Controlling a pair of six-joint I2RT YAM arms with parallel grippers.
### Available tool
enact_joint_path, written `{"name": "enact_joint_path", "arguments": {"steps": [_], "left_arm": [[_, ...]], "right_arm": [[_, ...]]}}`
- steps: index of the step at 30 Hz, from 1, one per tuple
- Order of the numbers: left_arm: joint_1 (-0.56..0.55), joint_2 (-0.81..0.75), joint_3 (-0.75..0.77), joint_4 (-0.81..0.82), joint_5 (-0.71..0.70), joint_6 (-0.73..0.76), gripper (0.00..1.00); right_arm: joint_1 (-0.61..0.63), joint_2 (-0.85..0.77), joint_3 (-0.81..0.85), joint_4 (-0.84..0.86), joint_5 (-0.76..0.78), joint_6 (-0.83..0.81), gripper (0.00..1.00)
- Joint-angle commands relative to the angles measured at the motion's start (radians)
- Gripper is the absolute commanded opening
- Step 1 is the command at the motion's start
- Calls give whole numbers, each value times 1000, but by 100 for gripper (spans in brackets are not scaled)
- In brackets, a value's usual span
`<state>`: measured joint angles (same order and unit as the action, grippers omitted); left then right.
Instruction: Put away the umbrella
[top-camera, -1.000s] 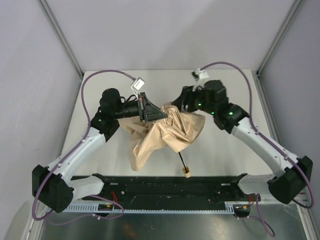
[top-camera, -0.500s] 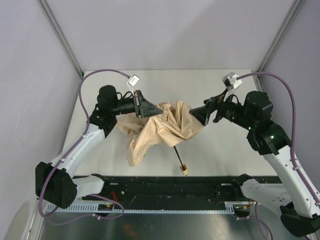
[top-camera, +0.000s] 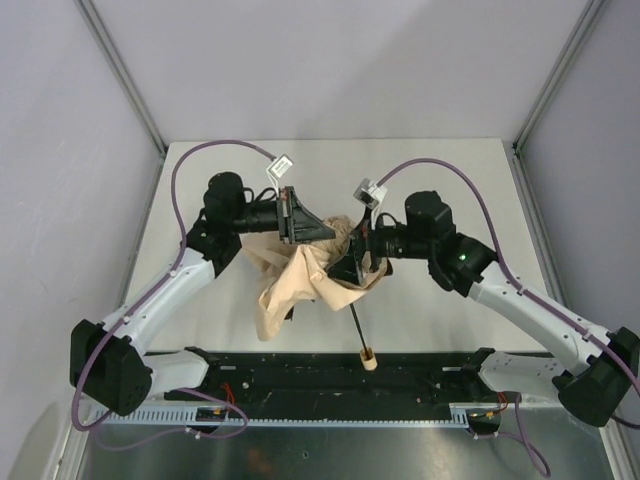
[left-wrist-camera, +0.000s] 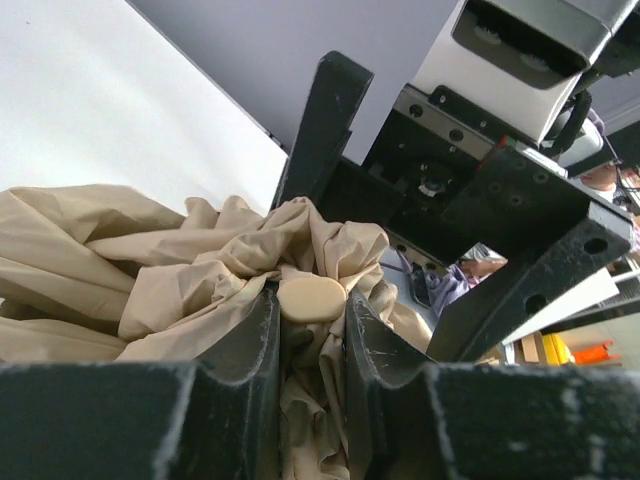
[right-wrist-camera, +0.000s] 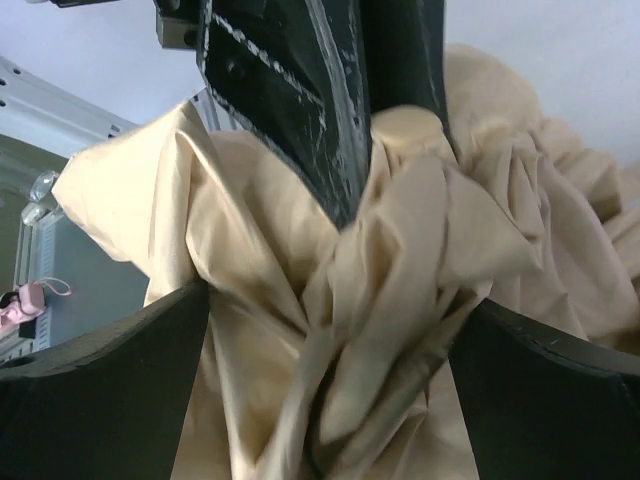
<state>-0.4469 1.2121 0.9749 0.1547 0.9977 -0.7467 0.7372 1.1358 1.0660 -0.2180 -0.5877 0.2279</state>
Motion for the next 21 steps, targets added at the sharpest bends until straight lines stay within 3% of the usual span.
{"name": "enact_joint_path", "arguments": {"steps": [1, 4, 6, 11, 15, 16, 17, 19, 21], "left_arm": [[-47, 1, 82, 78, 2, -42, 0], [-71, 3, 91, 87, 15, -39, 0], [-77, -3, 94, 91, 30, -28, 0], [-82, -7, 91, 92, 85, -5, 0], [-85, -16, 95, 92, 92, 6, 0], [-84, -23, 98, 92, 85, 8, 2], [-78, -30, 101, 91, 73, 5, 10], [-51, -53, 100, 92, 44, -14, 39], [1, -87, 93, 92, 12, -33, 61]], "right_arm": [[64, 15, -1, 163, 17, 30, 99], [83, 14, -24, 183, 82, 24, 99], [67, 12, -39, 196, 62, 27, 92], [46, -13, -90, 306, -108, 75, 55], [29, -16, -95, 326, -197, 92, 11], [23, -22, -99, 330, -203, 99, 5], [17, -30, -105, 334, -203, 104, 3], [-8, -55, -130, 363, -194, 126, 1], [-42, -83, -165, 400, -188, 160, 0]]}}
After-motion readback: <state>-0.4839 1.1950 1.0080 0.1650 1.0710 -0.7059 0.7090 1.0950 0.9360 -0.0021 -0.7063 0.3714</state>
